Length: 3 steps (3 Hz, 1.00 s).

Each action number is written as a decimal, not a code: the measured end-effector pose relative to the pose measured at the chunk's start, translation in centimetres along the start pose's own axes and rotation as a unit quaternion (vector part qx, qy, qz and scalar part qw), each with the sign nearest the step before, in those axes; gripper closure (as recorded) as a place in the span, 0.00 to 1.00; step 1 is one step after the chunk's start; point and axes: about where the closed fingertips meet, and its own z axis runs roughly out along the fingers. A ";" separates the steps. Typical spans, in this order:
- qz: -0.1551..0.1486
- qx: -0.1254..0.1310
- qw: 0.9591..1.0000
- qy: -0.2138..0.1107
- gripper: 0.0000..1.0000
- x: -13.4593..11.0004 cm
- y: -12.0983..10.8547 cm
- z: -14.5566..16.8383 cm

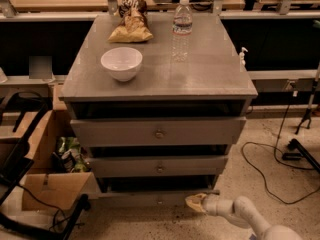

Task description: Close bottom drawer

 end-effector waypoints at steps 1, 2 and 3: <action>0.000 0.000 1.000 0.000 1.00 0.1 0.2 -0.2; 0.000 0.019 1.000 -0.002 1.00 -0.7 -2.6 0.8; 0.000 0.019 1.000 -0.002 1.00 -0.7 -2.6 0.8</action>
Offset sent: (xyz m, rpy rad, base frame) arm 0.1565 -0.0266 -0.0007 -0.0406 -0.0606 -0.1579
